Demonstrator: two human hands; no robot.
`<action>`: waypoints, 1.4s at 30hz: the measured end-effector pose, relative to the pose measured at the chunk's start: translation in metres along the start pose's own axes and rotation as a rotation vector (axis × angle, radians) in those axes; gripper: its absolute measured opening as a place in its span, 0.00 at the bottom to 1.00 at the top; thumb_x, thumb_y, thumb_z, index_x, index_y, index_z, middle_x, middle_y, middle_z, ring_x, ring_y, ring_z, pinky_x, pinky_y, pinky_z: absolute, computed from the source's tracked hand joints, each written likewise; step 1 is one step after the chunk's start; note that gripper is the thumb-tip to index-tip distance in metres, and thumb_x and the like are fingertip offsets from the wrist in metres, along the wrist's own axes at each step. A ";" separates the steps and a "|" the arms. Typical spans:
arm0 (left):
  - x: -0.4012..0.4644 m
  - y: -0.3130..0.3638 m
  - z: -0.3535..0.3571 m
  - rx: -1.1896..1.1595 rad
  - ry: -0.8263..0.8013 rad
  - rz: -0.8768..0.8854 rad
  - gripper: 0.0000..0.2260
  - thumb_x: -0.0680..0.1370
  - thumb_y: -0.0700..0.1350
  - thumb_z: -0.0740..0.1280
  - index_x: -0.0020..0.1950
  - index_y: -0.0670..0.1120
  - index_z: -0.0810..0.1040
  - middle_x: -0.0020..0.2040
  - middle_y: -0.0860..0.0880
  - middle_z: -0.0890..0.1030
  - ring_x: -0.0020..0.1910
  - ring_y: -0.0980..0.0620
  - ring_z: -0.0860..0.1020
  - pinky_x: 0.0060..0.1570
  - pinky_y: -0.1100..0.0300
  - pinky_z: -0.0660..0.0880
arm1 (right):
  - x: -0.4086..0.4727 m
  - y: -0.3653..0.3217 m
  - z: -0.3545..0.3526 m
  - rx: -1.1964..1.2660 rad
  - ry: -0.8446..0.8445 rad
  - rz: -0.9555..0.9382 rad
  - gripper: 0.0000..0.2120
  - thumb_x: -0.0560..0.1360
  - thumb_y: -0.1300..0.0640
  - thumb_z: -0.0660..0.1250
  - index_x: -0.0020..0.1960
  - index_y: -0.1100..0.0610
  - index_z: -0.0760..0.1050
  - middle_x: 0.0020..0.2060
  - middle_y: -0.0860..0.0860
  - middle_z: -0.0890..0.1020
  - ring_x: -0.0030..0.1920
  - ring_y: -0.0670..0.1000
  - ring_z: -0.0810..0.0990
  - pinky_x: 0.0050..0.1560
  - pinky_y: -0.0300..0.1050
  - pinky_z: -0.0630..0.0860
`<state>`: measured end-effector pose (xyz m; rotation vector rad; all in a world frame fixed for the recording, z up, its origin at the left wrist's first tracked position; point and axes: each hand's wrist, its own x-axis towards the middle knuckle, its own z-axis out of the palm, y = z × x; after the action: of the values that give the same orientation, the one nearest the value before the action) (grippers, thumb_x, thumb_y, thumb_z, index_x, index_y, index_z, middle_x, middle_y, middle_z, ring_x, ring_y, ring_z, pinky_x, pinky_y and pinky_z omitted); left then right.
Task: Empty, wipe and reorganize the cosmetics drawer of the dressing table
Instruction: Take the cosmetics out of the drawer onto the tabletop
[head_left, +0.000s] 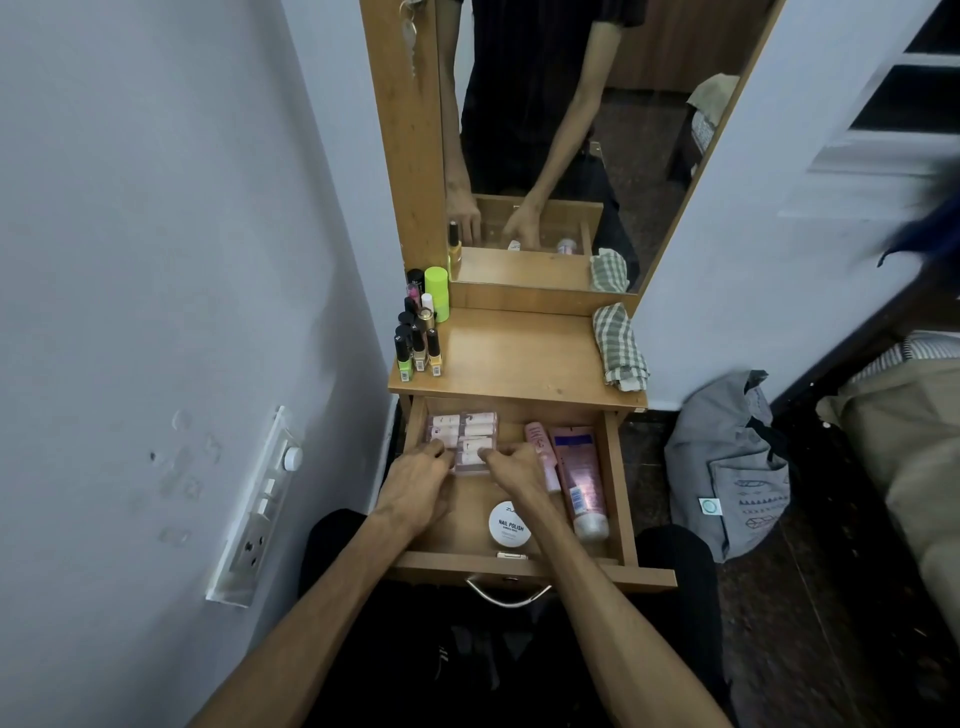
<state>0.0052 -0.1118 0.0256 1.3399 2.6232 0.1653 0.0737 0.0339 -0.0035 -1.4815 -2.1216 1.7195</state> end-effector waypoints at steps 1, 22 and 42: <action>-0.001 0.001 -0.001 -0.029 0.010 -0.011 0.24 0.74 0.42 0.71 0.70 0.44 0.75 0.69 0.47 0.75 0.64 0.47 0.77 0.64 0.56 0.73 | 0.000 0.000 0.001 0.068 -0.013 0.003 0.06 0.74 0.55 0.73 0.45 0.57 0.85 0.43 0.53 0.88 0.45 0.53 0.87 0.50 0.53 0.85; -0.004 0.031 -0.041 -0.524 0.581 0.010 0.09 0.73 0.46 0.76 0.52 0.47 0.82 0.50 0.55 0.79 0.41 0.59 0.77 0.41 0.62 0.79 | -0.045 -0.042 -0.110 0.556 -0.015 -0.085 0.06 0.76 0.60 0.73 0.47 0.64 0.81 0.40 0.58 0.86 0.34 0.52 0.82 0.35 0.43 0.78; 0.081 0.029 -0.051 -0.579 0.314 -0.115 0.24 0.76 0.50 0.69 0.72 0.44 0.75 0.70 0.50 0.75 0.65 0.49 0.76 0.64 0.49 0.75 | 0.081 -0.117 -0.055 0.223 0.195 -0.084 0.11 0.72 0.47 0.75 0.37 0.54 0.82 0.35 0.51 0.86 0.43 0.55 0.86 0.54 0.52 0.83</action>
<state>-0.0293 -0.0295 0.0714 1.0181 2.5651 1.0987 -0.0140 0.1363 0.0668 -1.4125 -1.8044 1.6448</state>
